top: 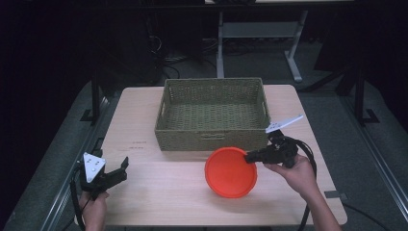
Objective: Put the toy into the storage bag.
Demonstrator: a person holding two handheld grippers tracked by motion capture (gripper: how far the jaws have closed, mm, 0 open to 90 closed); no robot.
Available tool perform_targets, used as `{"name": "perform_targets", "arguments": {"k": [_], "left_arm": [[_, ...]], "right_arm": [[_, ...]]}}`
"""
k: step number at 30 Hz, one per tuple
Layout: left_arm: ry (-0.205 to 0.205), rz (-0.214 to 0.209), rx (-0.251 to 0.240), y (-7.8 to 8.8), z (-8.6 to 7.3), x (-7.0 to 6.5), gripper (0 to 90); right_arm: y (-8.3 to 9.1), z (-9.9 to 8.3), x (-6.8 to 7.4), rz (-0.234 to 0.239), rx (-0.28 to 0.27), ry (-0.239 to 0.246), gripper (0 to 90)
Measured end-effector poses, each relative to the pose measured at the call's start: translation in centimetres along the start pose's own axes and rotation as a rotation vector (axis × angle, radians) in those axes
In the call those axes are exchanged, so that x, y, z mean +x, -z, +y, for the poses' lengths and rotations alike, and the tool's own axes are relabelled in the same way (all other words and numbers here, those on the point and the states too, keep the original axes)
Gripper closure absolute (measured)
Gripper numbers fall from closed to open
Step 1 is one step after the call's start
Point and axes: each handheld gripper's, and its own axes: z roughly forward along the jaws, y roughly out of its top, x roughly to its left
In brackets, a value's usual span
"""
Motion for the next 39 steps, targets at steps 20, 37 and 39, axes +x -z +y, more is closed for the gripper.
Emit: {"name": "perform_targets", "arguments": {"k": [20, 37, 39], "left_arm": [[0.006, 0.007, -0.011, 0.0, 0.0, 0.2, 12.8], [0.017, 0.014, -0.014, 0.0, 0.0, 0.3, 12.7], [0.014, 0.016, -0.013, 0.0, 0.0, 0.3, 12.7]], "right_arm": [[2.8, 6.1, -0.1, 0.002, -0.06, -0.008, 82.0], [2.9, 10.2, -0.3, 0.005, -0.069, -0.02, 82.0], [2.8, 10.4, -0.4, 0.003, -0.069, -0.019, 82.0]]}}
